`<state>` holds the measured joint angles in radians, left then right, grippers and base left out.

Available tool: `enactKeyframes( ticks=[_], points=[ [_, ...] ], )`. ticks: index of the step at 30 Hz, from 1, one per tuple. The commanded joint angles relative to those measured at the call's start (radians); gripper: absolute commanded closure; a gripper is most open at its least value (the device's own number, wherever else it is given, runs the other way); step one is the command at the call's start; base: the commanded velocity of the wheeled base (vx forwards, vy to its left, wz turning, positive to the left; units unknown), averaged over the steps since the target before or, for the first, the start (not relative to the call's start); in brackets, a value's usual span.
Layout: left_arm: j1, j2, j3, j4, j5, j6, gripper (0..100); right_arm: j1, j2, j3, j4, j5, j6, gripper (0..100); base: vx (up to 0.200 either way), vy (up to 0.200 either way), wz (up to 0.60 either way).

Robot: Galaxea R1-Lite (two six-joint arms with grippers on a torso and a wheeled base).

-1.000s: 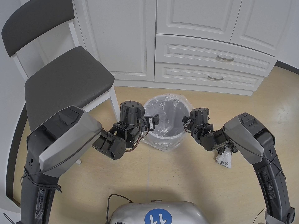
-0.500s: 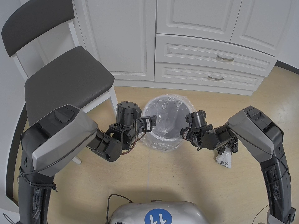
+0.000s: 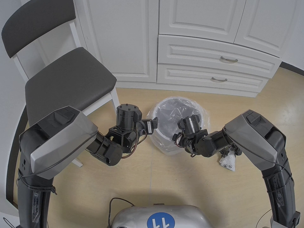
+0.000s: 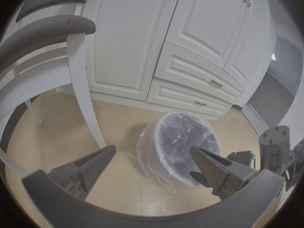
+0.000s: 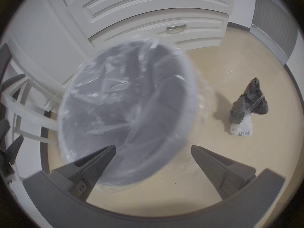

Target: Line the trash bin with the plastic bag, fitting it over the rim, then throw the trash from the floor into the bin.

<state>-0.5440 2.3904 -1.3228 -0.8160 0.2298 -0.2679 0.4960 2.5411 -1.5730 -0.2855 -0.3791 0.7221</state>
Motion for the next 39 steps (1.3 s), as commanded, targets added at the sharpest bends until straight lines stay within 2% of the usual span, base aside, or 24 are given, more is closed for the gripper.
enactKeyframes(
  ticks=[1, 14, 23, 26, 28, 33, 39],
  points=[
    [0.001, -0.002, 0.002, 0.000, 0.000, -0.001, 0, 0.000, -0.001, -0.010, 0.000, -0.001, 0.003, 0, 0.000, 0.000, 0.00],
    [-0.007, -0.020, 0.031, -0.029, 0.002, -0.004, 0, -0.023, -0.148, 0.044, 0.006, -0.003, -0.006, 0, 0.000, 0.000, 0.00],
    [-0.014, -0.063, 0.091, -0.028, 0.003, -0.004, 0, -0.154, -0.242, 0.054, 0.006, 0.000, -0.059, 0, 0.000, 0.000, 0.00],
    [-0.017, -0.094, 0.169, -0.042, 0.014, -0.005, 0, -0.200, -0.275, 0.070, 0.011, 0.045, -0.089, 0, 0.000, 0.000, 0.00],
    [-0.017, -0.103, 0.206, -0.061, 0.016, -0.007, 0, -0.223, -0.272, 0.087, 0.011, 0.071, -0.109, 0, 0.000, 0.000, 0.00],
    [-0.016, -0.132, 0.284, -0.131, 0.017, -0.010, 0, -0.289, -0.162, 0.053, -0.006, 0.065, -0.194, 0, 0.000, 0.000, 0.00],
    [-0.008, -0.169, 0.329, -0.181, 0.019, -0.010, 0, -0.318, -0.035, -0.032, -0.003, 0.049, -0.202, 0, 0.000, 0.000, 0.00]
  ],
)
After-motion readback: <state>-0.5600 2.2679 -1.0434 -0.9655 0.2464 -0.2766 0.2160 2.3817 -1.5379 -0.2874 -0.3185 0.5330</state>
